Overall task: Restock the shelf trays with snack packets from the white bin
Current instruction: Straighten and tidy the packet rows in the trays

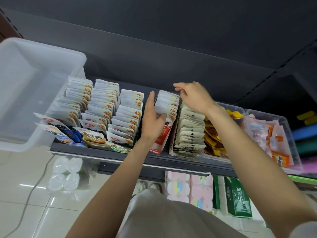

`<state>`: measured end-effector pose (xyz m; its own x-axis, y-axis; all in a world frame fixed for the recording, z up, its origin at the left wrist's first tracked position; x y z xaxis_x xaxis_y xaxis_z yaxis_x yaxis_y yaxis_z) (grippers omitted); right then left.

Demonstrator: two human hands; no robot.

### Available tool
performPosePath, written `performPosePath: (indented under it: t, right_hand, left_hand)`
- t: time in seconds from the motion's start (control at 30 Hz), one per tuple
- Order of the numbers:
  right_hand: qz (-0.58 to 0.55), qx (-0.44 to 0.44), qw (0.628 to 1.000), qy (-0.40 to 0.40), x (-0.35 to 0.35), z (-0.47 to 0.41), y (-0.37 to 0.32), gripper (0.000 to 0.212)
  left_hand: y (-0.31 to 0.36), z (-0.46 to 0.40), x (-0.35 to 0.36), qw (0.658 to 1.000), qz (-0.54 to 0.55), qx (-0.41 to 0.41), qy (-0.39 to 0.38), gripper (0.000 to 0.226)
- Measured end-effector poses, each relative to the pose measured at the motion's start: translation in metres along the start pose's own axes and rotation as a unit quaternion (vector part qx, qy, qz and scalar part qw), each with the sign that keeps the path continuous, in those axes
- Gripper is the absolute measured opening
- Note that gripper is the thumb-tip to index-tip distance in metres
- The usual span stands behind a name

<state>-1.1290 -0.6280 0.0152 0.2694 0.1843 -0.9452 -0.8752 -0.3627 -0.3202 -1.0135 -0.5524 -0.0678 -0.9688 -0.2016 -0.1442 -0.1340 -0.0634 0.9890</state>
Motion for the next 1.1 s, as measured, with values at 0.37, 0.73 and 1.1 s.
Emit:
performPosePath:
  t: [0.37,0.73,1.1]
  right_hand:
    - [0.051,-0.01,0.994,-0.099,0.02,-0.003,-0.006,0.035]
    - [0.049,-0.03,0.993,-0.1,0.005,0.012,-0.015,0.05]
    - [0.181,-0.003,0.977,-0.117,0.033,0.041,-0.014,0.065]
  left_hand:
    - [-0.029,0.023,-0.002,0.968,-0.249,-0.024,0.008,0.09]
    - [-0.006,0.027,0.002,0.998,0.037,-0.043,-0.015,0.074]
    - [0.005,0.019,0.009,0.996,0.073,-0.031,-0.041,0.065]
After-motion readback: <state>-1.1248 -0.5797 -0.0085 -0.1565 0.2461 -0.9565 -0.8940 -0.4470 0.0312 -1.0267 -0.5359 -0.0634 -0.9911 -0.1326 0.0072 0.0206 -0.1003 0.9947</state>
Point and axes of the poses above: each hand's wrist, its own z-axis away from the middle knuckle, its own x-axis out of the palm, y = z × x, the point moved 8 cm from there along -z, towards the middle knuckle, and after that the axes turned 3 degrees about x, right-handed, at the moved point
